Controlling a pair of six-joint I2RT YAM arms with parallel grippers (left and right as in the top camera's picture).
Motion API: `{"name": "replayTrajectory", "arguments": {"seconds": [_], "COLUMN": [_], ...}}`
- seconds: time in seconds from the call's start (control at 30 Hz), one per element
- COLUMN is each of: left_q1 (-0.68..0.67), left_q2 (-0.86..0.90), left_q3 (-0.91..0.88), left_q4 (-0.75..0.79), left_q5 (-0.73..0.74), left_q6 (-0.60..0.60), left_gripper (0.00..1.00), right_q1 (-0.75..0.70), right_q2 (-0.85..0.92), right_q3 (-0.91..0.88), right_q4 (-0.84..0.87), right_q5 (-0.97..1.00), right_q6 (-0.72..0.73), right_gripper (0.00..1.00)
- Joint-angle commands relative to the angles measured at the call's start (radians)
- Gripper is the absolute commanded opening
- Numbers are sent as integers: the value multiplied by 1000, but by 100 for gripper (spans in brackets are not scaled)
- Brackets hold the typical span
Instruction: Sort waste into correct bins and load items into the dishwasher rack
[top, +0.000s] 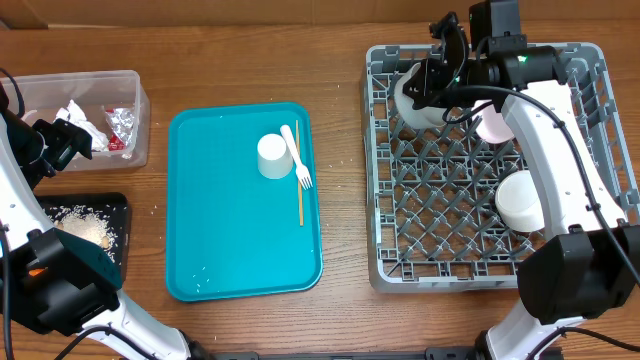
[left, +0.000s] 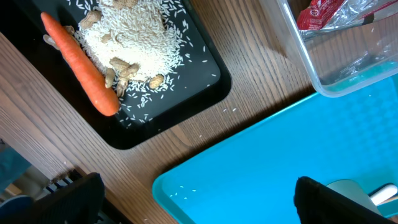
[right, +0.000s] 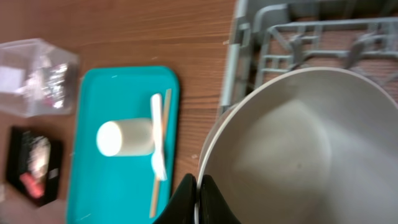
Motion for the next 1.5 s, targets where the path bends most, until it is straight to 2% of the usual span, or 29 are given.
{"name": "replayTrajectory", "arguments": {"seconds": [0.0, 0.53, 0.73, 1.13, 1.47], "left_q1": [-2, -2, -2, -2, -2], "left_q2": [-25, -25, -25, -25, -25], "left_q3": [18, 18, 18, 18, 18], "left_q4": [-2, -2, -2, -2, -2], "left_q5": [-13, -13, -13, -13, -13], "left_q6": [-21, -21, -21, -21, -21], "left_gripper": [100, 100, 100, 100, 100], "right_q1": [2, 2, -4, -152, -195], "right_q2": [-21, 42, 77, 94, 146], "right_q3": [10, -89, -91, -92, -93], "right_q4": [2, 68, 75, 82, 60], "right_q5": [-146, -296, -297, -368, -368], "right_q6": [-3, -2, 2, 8, 1], "right_gripper": [4, 4, 4, 4, 5]}}
